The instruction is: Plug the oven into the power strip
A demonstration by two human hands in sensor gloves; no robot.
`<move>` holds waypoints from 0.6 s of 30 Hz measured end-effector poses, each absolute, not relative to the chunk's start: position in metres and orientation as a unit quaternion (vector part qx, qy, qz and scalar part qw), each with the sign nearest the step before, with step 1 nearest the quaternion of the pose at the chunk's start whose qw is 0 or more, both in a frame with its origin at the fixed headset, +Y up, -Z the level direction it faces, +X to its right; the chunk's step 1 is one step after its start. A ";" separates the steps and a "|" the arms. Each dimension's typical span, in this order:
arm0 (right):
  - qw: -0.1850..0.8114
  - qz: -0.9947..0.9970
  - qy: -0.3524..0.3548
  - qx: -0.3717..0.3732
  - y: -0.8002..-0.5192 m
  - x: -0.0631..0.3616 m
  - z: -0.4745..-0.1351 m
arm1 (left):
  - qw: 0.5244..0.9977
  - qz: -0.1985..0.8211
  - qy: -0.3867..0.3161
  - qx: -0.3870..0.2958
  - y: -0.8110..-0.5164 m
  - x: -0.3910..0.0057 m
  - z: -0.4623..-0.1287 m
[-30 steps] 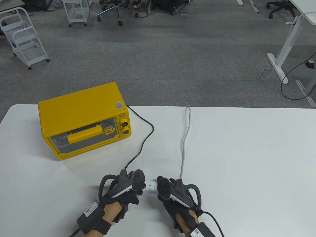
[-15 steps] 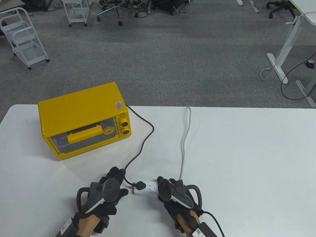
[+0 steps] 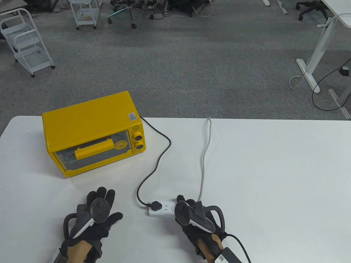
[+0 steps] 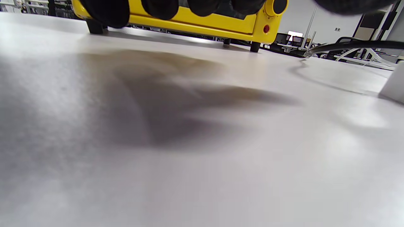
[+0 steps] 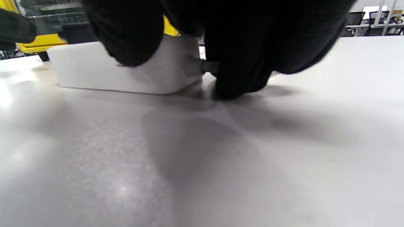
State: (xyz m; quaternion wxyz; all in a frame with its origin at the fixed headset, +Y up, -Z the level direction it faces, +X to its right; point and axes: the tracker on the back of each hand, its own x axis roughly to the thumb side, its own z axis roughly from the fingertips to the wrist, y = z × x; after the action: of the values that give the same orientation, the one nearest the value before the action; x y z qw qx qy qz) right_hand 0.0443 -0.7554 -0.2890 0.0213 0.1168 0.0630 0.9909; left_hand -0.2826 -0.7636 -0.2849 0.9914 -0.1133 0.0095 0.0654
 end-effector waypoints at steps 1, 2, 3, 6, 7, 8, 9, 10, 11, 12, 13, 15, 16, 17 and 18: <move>0.023 0.990 0.064 0.120 -0.755 0.045 -0.288 | 0.991 0.065 0.007 -0.116 -0.764 -0.282 -0.285; 0.030 0.990 0.065 0.121 -0.755 0.047 -0.288 | 0.991 0.058 0.003 -0.119 -0.765 -0.281 -0.285; 0.033 0.990 0.066 0.118 -0.754 0.049 -0.287 | 0.991 0.052 0.002 -0.121 -0.764 -0.280 -0.284; 0.038 0.990 0.073 0.117 -0.750 0.057 -0.285 | 0.991 0.045 -0.004 -0.124 -0.762 -0.279 -0.283; 0.041 0.990 0.070 0.117 -0.746 0.061 -0.284 | 0.991 0.048 -0.006 -0.124 -0.762 -0.279 -0.283; 0.045 0.990 0.066 0.117 -0.741 0.066 -0.283 | 0.991 0.049 -0.006 -0.124 -0.761 -0.279 -0.283; 0.049 0.991 0.051 0.111 -0.733 0.073 -0.281 | 0.991 0.049 -0.007 -0.122 -0.760 -0.279 -0.283; 0.053 0.992 0.035 0.106 -0.727 0.079 -0.280 | 0.991 0.049 -0.007 -0.122 -0.760 -0.279 -0.283; 0.061 0.993 0.011 0.099 -0.720 0.089 -0.278 | 0.992 0.047 -0.008 -0.121 -0.759 -0.279 -0.283; 0.072 0.993 -0.004 0.092 -0.715 0.098 -0.277 | 0.992 0.047 -0.008 -0.120 -0.759 -0.279 -0.284; 0.081 0.993 -0.010 0.085 -0.712 0.107 -0.275 | 0.992 0.047 -0.008 -0.120 -0.759 -0.280 -0.284; 0.090 0.993 -0.032 0.069 -0.712 0.132 -0.271 | 0.992 0.049 -0.008 -0.120 -0.760 -0.280 -0.284; 0.093 0.993 -0.033 0.063 -0.713 0.140 -0.270 | 0.991 0.049 -0.008 -0.120 -0.760 -0.280 -0.284; 0.095 0.994 -0.028 0.052 -0.716 0.151 -0.269 | 0.991 0.048 -0.008 -0.122 -0.760 -0.280 -0.284; 0.098 0.994 -0.024 0.043 -0.720 0.162 -0.268 | 0.991 0.049 -0.008 -0.122 -0.759 -0.280 -0.284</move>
State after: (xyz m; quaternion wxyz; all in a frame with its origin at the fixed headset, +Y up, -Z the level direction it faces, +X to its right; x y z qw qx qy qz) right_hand 0.1621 -0.7199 -0.2678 0.0981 0.0432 -0.0242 0.9940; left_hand -0.2801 -0.7594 -0.2842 0.9913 -0.1222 -0.0081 0.0489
